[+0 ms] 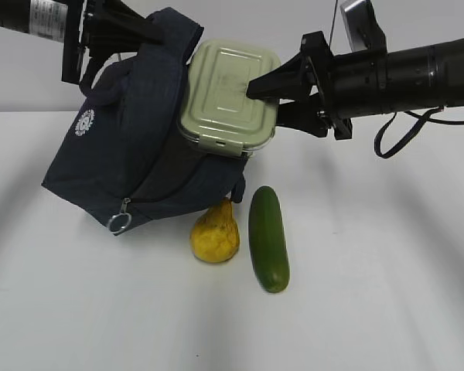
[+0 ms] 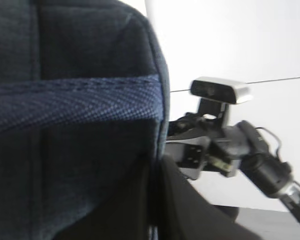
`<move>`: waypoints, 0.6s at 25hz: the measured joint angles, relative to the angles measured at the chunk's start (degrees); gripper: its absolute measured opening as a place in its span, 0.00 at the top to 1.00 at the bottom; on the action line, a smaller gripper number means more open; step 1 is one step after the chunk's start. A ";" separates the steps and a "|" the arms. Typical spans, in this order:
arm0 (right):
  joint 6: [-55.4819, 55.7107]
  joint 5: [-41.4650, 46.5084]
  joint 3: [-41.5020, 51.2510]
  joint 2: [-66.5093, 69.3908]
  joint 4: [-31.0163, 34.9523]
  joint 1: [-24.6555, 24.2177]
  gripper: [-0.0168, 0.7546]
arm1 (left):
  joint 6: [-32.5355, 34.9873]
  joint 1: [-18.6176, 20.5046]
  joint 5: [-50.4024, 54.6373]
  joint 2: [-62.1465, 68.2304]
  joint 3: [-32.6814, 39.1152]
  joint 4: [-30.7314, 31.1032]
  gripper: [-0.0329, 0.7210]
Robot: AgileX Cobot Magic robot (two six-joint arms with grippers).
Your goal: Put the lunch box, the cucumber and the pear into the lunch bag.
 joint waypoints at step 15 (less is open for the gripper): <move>6.81 -0.73 -5.67 0.44 -2.59 0.30 0.47 | 1.62 -7.03 -0.35 0.00 0.00 -4.90 0.95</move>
